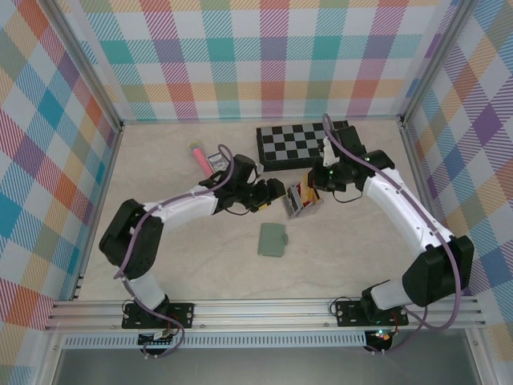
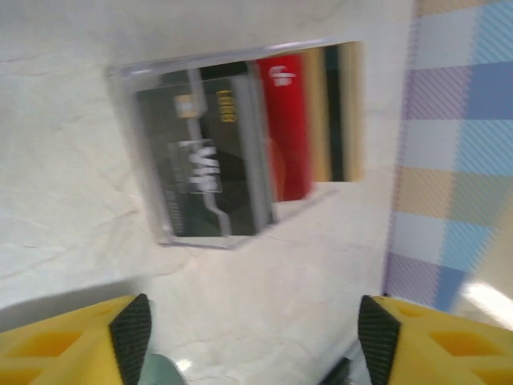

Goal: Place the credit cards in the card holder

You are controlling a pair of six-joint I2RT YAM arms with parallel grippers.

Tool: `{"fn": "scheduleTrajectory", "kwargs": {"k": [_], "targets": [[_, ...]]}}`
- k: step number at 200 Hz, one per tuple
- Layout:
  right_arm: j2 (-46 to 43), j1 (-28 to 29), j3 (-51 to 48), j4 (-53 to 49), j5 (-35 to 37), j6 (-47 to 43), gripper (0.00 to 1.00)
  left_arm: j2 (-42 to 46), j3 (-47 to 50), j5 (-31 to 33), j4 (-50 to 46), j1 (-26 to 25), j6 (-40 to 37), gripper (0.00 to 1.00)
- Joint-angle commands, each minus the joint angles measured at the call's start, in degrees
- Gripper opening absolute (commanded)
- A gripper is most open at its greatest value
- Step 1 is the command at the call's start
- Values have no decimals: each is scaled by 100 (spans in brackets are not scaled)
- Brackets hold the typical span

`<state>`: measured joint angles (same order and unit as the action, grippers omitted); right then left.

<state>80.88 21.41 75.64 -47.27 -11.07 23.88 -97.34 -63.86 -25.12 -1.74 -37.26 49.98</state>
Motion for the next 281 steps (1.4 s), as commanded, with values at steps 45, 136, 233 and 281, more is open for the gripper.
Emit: {"fn": "scheduleTrajectory", "kwargs": {"k": [45, 136, 233, 281], "targets": [[-541, -266, -1020, 1912, -2228, 1338, 1, 603, 809, -1688, 2585, 272, 844, 76], [-429, -592, -1408, 2740, -3338, 1761, 2, 549, 653, -1965, 2901, 280, 1005, 41], [-370, -953, -1685, 3370, -4290, 1940, 18, 586, 487, -2185, 2983, 328, 1072, 3], [-371, -1051, -1884, 3760, -4766, 2046, 20, 497, 518, -2241, 3383, 385, 1383, 2]]}}
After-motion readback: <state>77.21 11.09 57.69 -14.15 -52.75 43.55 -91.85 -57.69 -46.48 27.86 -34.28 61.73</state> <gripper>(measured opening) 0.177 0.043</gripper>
